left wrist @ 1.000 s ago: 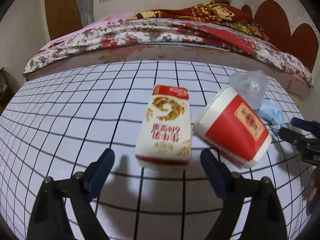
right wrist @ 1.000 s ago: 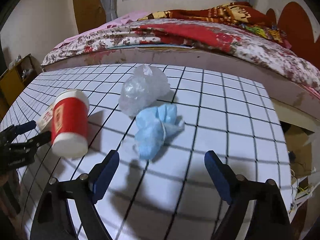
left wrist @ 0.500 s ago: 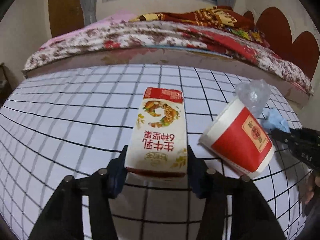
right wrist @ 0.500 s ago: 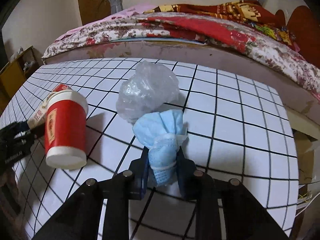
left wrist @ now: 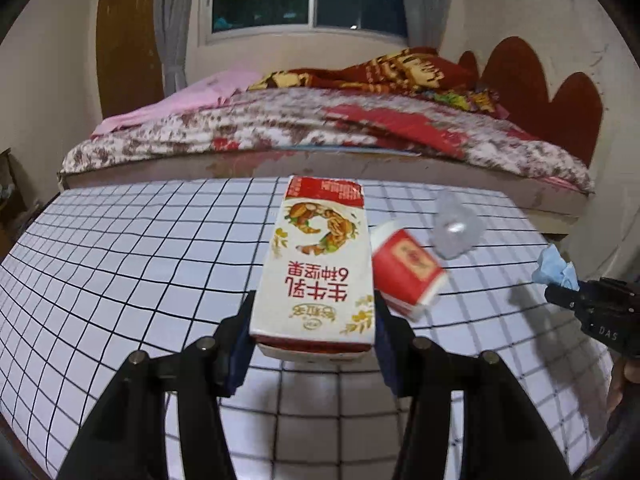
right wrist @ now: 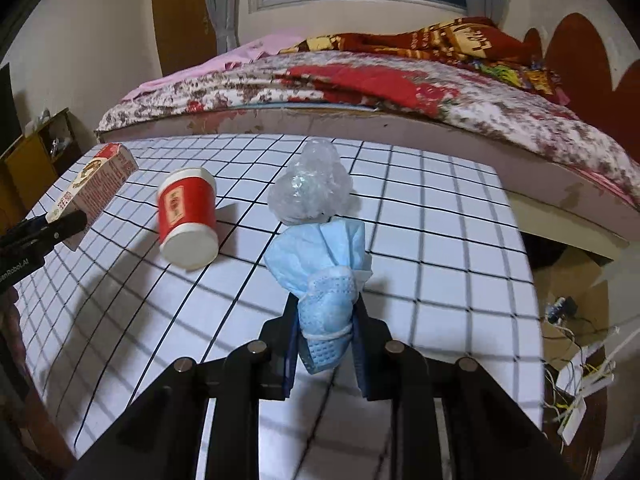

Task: Collect trash
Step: 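Carry the milk carton and blue face mask toward the black bin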

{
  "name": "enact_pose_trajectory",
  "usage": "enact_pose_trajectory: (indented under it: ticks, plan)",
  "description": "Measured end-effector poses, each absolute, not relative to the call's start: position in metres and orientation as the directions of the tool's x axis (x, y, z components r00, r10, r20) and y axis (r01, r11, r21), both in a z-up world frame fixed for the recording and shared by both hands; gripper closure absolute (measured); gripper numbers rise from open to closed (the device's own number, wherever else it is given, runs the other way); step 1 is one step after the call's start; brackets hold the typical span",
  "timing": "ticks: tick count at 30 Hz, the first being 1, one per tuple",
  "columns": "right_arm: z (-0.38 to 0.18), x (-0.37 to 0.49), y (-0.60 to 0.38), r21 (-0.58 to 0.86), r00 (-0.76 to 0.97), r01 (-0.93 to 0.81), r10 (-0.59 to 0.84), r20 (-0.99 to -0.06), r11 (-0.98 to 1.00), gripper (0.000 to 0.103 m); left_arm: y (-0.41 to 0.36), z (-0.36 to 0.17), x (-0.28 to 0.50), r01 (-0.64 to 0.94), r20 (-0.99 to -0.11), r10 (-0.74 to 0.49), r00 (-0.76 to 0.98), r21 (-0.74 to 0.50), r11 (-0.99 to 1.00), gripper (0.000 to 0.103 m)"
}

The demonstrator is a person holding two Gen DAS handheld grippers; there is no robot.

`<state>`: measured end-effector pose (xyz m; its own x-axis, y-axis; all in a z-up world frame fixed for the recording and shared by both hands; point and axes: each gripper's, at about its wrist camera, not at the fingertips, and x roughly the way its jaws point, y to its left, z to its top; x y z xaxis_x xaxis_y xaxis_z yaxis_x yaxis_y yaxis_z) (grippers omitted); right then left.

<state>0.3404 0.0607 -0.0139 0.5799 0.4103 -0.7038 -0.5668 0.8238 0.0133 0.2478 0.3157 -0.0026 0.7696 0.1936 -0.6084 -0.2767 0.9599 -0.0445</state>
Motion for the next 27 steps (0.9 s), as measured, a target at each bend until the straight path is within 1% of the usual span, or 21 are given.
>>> enact_pose_trajectory:
  ticks: [8,15,27]
  plan:
    - [0.021,0.286,0.006,-0.012,0.639,-0.537,0.397,-0.659,0.844,0.079,0.275,0.007,0.209,-0.216,-0.583,0.141,0.800,-0.061,0.974,0.050]
    - [0.049,0.242,-0.035,-0.007,0.681,-0.516,0.406,-0.610,0.856,0.079,0.244,0.028,0.184,-0.167,-0.554,0.108,0.826,-0.057,0.984,0.050]
    - [0.072,0.181,-0.097,-0.013,0.736,-0.489,0.404,-0.543,0.872,0.078,0.171,0.047,0.153,-0.039,-0.504,0.005,0.864,-0.058,0.998,0.050]
